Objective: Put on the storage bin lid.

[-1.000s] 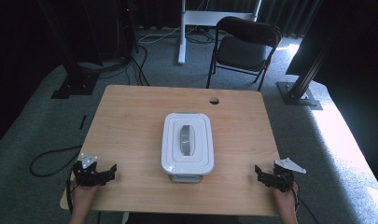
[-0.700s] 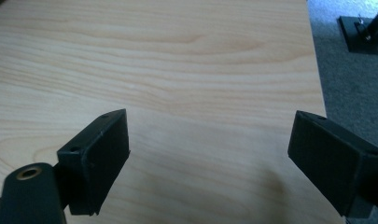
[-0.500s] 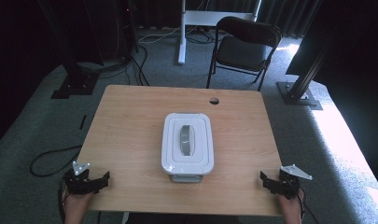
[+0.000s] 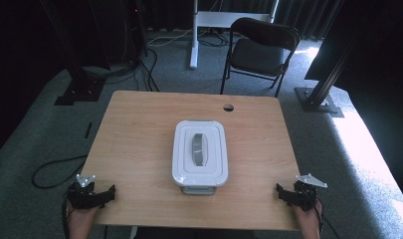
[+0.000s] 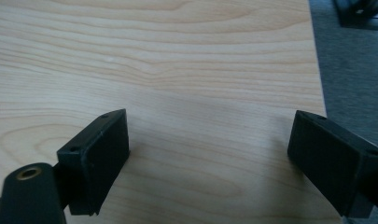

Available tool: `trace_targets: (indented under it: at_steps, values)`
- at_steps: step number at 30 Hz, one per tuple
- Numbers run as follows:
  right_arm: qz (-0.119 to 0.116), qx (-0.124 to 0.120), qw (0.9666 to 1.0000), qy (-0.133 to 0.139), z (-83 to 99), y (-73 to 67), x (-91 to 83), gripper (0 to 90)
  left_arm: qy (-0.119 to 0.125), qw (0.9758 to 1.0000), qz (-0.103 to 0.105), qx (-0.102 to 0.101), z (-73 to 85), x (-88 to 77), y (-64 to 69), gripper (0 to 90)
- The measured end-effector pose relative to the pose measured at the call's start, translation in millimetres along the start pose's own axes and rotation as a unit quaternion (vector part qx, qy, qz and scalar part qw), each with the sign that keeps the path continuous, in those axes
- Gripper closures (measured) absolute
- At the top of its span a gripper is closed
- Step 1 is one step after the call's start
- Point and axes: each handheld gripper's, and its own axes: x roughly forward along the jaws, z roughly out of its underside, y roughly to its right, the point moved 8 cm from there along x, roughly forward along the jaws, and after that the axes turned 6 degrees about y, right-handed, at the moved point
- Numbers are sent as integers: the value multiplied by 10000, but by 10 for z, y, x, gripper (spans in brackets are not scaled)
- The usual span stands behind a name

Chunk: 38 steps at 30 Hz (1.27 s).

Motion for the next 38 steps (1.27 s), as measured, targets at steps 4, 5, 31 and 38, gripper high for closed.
trace_targets:
  at_steps: [4, 5, 31, 38]
  values:
    - [-38, -33, 10000, -6, -10, -7, 15, 113, 189, 9998, -65, -61, -10, 30, -6, 1]
    - [-45, -38, 10000, -6, -15, -9, 22, 113, 158, 9998, -74, -69, -16, 34, -6, 1]
    - [121, 100, 9999, -11, -130, -9, 169, 114, -91, 9999, -37, -33, -194, 223, -46, 2]
    - [108, 88, 9999, -9, -132, -8, 172, 114, -96, 9999, -37, -41, -207, 238, -46, 2]
